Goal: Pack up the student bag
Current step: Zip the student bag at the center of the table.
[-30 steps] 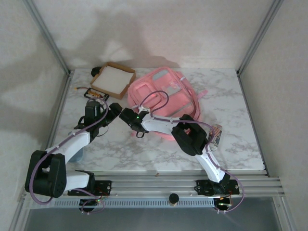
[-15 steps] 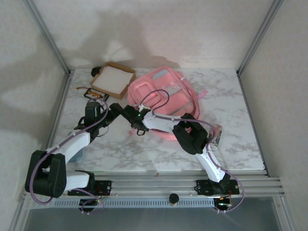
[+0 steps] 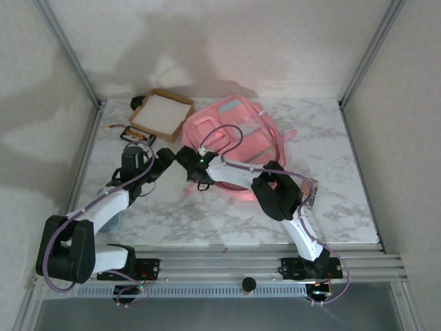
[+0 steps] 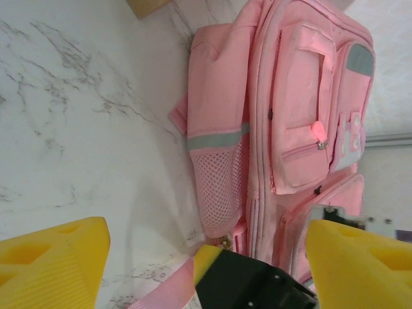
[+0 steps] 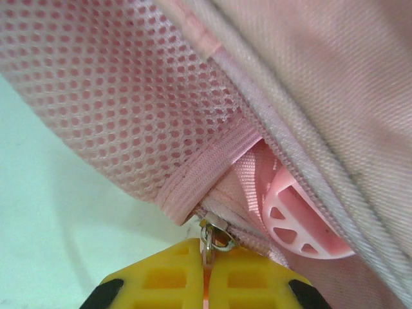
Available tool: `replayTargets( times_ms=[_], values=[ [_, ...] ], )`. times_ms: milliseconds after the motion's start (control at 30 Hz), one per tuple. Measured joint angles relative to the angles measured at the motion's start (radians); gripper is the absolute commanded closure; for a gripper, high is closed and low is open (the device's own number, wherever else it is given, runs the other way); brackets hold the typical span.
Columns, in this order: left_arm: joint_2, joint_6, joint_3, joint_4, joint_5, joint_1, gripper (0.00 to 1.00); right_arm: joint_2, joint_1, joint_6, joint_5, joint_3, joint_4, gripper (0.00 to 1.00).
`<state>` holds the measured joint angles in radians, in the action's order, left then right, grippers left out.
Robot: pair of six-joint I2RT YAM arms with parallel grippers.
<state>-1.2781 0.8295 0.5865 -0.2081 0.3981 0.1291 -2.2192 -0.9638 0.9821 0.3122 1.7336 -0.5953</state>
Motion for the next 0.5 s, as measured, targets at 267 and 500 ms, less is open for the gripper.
replayTargets(
  times_ms=[267,500],
  values=[
    [-0.067,0.055,-0.002,-0.076,0.035,0.027,0.24,0.101,0.038,-0.082,-0.103,-0.026,-0.002,1.00],
    [-0.172,0.110,0.004,-0.164,0.053,0.126,0.29,0.137,0.053,-0.116,-0.195,-0.079,0.009,1.00]
  ],
)
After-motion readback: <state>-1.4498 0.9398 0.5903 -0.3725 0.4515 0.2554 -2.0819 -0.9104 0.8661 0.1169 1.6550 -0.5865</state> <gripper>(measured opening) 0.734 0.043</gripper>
